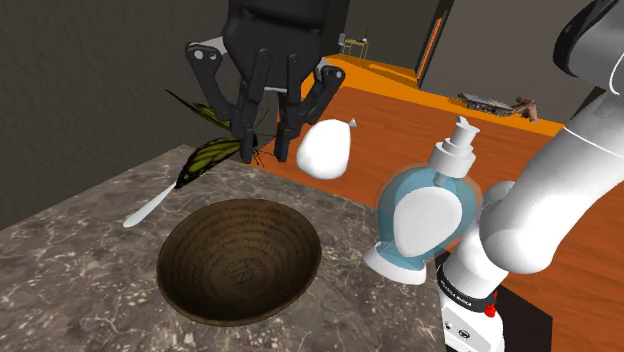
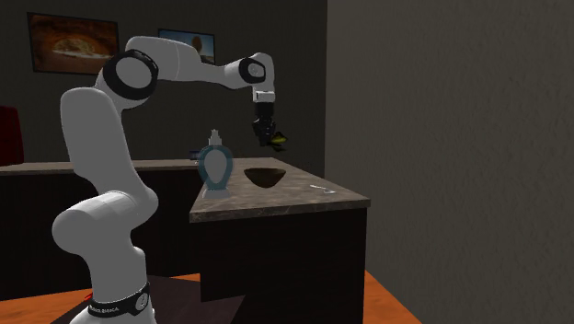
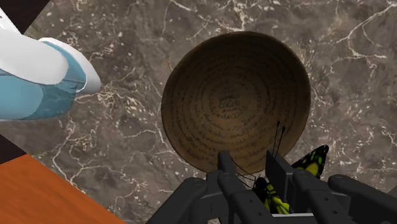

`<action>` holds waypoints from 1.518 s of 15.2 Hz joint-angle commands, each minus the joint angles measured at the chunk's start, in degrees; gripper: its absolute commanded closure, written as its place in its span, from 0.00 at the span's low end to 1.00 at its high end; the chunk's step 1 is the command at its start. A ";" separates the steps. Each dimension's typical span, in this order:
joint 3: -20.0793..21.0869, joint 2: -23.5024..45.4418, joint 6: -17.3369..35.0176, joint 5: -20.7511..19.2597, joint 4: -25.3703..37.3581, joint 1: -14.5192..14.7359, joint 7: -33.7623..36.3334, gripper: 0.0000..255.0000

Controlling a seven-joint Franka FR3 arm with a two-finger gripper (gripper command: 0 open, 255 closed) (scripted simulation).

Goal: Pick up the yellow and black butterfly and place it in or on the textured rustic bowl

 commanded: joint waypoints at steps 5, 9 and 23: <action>0.17 -5.58 2.04 3.90 -6.04 1.79 1.31 1.00; 0.00 -6.64 5.09 4.62 -9.96 2.08 0.67 1.00; 0.17 -7.84 10.71 5.60 -16.57 2.57 -0.15 1.00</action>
